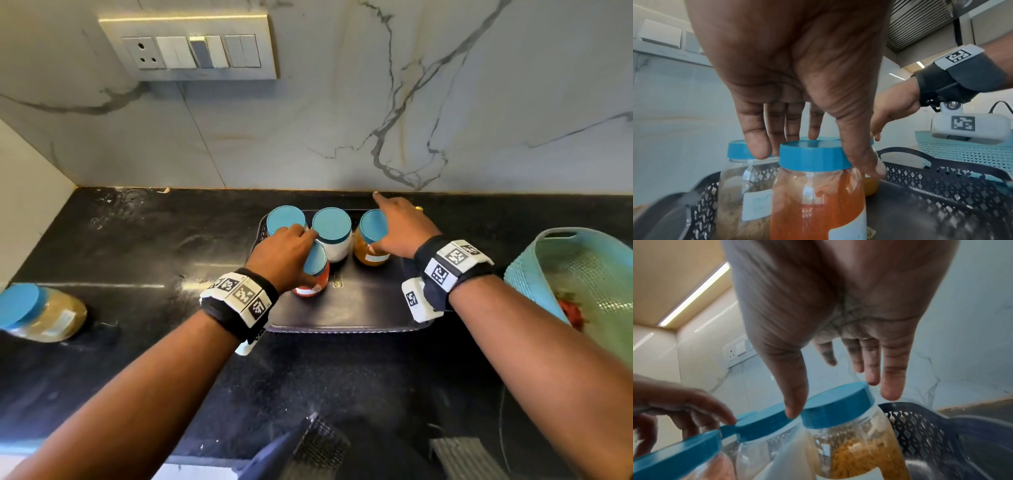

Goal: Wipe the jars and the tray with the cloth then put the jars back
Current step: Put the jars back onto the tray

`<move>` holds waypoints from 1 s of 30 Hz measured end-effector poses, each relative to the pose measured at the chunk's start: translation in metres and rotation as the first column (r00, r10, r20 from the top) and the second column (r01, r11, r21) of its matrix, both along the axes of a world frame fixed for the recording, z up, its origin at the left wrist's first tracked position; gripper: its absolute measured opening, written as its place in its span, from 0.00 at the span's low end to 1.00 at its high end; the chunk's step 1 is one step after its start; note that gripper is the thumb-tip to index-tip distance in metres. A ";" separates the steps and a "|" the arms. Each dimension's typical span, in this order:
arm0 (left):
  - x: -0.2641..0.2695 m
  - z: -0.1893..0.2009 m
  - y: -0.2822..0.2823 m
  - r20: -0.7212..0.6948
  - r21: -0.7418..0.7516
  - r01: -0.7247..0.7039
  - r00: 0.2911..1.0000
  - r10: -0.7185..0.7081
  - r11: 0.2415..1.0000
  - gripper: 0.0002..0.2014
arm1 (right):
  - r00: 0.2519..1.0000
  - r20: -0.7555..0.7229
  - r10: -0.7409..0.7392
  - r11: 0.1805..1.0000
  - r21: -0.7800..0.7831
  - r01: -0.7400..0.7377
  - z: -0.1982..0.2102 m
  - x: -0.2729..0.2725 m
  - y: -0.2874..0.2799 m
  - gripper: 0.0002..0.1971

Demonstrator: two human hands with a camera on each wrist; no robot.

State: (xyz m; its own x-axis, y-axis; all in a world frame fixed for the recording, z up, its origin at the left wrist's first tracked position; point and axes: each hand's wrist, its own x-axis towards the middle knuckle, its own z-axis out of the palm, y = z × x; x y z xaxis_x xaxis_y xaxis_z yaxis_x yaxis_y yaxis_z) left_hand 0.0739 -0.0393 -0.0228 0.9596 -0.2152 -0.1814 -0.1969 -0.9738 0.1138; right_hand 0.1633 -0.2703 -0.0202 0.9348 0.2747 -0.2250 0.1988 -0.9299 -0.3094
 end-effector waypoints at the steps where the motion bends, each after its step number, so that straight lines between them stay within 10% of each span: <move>1: -0.001 0.000 0.001 0.001 0.004 0.007 1.000 -0.007 1.000 0.45 | 0.999 0.027 -0.020 1.000 0.023 0.020 0.004 -0.003 0.000 0.54; 12: -0.064 0.009 0.072 0.112 -0.364 -0.198 0.961 0.254 0.910 0.33 | 0.928 0.371 0.031 0.912 0.370 -0.179 0.033 -0.070 0.092 0.29; 20: -0.143 0.002 0.220 0.183 -0.239 -0.659 0.691 0.700 0.713 0.19 | 0.887 0.320 0.334 0.760 0.465 -0.454 0.007 -0.130 0.218 0.21; 30: -0.178 -0.007 0.364 0.025 -0.012 -0.865 0.502 0.865 0.502 0.46 | 0.911 0.200 0.360 0.852 0.328 -0.409 -0.014 -0.152 0.281 0.23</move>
